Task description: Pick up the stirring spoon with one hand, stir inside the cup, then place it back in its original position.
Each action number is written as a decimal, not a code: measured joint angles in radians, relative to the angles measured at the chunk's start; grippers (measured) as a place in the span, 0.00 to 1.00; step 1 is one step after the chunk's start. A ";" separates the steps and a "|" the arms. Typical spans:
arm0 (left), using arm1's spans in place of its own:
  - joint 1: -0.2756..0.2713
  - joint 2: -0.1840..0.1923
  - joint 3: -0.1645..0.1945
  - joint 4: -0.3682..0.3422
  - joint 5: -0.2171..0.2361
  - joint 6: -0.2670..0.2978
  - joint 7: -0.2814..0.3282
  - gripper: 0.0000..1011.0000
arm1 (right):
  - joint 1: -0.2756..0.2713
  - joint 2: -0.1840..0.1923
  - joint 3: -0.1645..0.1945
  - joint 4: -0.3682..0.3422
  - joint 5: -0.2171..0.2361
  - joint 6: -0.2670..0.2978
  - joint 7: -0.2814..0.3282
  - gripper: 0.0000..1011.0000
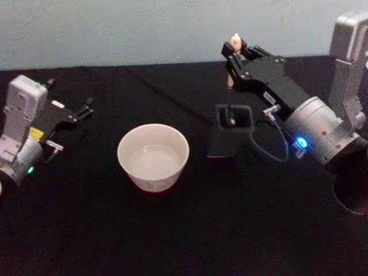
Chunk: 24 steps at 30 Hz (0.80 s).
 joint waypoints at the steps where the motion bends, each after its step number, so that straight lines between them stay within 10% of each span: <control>1: 0.000 0.000 0.000 0.000 0.000 0.000 0.000 0.99 | 0.001 -0.001 -0.001 0.004 -0.001 0.001 -0.001 0.22; 24: 0.000 0.000 0.000 0.000 0.000 0.000 0.000 0.99 | 0.019 -0.024 -0.013 0.072 -0.026 -0.001 0.002 0.22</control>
